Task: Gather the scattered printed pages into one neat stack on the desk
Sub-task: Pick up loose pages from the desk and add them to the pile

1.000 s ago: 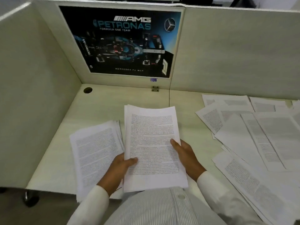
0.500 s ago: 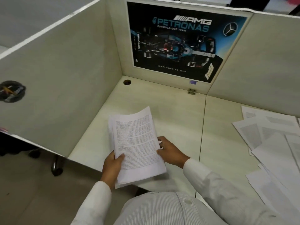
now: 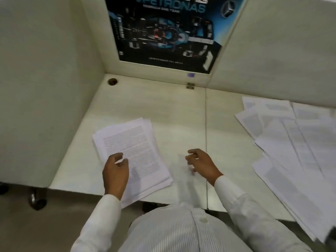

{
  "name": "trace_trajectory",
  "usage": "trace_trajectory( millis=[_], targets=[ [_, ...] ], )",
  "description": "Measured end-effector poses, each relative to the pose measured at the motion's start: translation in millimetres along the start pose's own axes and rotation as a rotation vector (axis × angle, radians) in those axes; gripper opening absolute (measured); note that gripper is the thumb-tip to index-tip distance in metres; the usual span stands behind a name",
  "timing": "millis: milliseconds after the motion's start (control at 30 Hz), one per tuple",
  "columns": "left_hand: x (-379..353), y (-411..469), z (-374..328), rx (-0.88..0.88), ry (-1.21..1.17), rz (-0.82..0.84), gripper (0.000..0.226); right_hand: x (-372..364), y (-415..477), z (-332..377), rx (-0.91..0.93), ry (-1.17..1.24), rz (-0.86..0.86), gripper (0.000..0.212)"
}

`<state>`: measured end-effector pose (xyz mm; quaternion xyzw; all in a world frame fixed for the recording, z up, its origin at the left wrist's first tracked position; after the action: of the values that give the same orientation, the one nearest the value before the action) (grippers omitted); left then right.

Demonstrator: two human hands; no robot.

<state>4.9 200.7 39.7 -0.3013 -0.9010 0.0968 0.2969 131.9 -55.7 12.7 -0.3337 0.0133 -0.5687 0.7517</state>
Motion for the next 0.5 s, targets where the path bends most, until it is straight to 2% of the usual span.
trace_trajectory(
  millis=[100, 267, 500],
  targets=[
    [-40, -7, -18, -0.121, 0.038, 0.158, 0.025, 39, -9, -11, -0.051, 0.128, -0.135, 0.026],
    [-111, -33, -43, -0.220, 0.061, 0.429, 0.022, 102, -34, -44, -0.097, 0.299, -0.317, 0.024],
    [-192, -83, -71, -0.303, 0.094, 0.624, 0.020, 171, -51, -104, -0.189, 0.393, -0.478, 0.020]
  ],
)
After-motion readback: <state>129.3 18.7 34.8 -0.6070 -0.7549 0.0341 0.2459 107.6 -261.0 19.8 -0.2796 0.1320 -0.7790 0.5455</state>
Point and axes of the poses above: each hand's wrist, its own y-axis towards the middle knuckle, its own x-axis out of the back of the hand, z = x × y, the point moved 2 cm from there along y, towards the middle knuckle, and after that the axes turned 5 degrees about -z, right-handed, at the moved point
